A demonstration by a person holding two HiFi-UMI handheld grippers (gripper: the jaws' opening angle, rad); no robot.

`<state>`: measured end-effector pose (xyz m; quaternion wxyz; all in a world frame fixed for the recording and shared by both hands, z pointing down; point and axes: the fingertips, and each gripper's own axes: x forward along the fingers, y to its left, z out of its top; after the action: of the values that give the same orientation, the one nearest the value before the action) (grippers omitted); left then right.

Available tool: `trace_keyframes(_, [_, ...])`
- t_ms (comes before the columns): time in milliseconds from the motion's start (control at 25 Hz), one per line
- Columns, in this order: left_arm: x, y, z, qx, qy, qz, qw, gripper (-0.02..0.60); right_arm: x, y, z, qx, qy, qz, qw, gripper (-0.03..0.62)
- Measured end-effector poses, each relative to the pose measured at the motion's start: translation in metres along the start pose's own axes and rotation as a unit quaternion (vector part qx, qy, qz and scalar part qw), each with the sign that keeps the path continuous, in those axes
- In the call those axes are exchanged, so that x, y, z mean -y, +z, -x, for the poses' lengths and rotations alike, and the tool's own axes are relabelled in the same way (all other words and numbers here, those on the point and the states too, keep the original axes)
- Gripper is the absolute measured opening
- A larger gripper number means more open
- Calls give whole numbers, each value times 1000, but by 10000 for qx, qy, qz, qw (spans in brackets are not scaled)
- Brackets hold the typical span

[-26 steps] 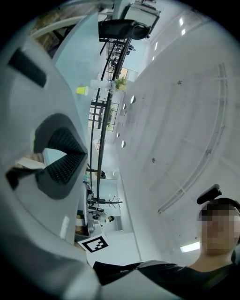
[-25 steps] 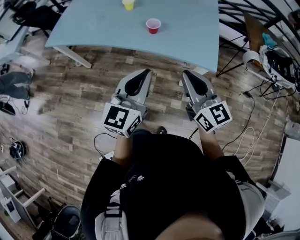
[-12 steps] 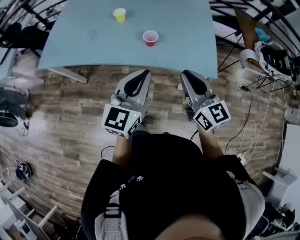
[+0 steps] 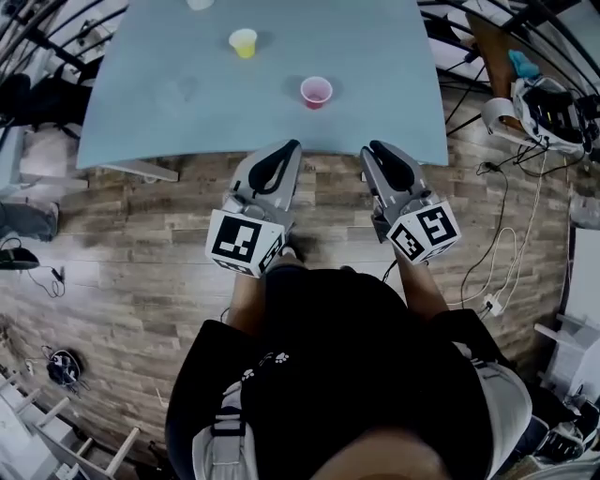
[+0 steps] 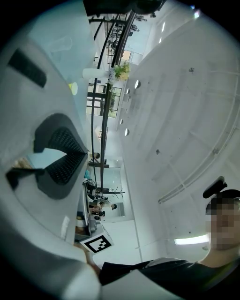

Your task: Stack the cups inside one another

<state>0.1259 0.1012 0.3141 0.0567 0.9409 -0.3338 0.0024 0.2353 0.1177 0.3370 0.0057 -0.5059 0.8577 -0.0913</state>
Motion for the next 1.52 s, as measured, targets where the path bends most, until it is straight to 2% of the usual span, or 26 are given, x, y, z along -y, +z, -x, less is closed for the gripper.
trace_keyframes(200, [-32, 2, 4, -53, -56, -199, 9998, -9, -3, -2, -31, -41, -185, 81, 9998, 81])
trace_keyframes(440, [-67, 3, 14, -111, -108, -224, 9996, -9, -2, -17, -62, -220, -471, 69, 9986, 106])
trace_keyframes(800, [-118, 1, 46, -59, 206, -72, 9997, -9, 2, -40, -108, -512, -727, 57, 9960, 186])
trace_keyframes(1080, [-135, -6, 52, -194, 378, -15, 9991, -9, 16, -55, -130, -794, -837, 156, 9932, 235])
trace_keyframes(1520, [-160, -4, 24, -303, 565, -106, 9979, -9, 63, -84, -163, -1238, -993, 230, 9871, 327])
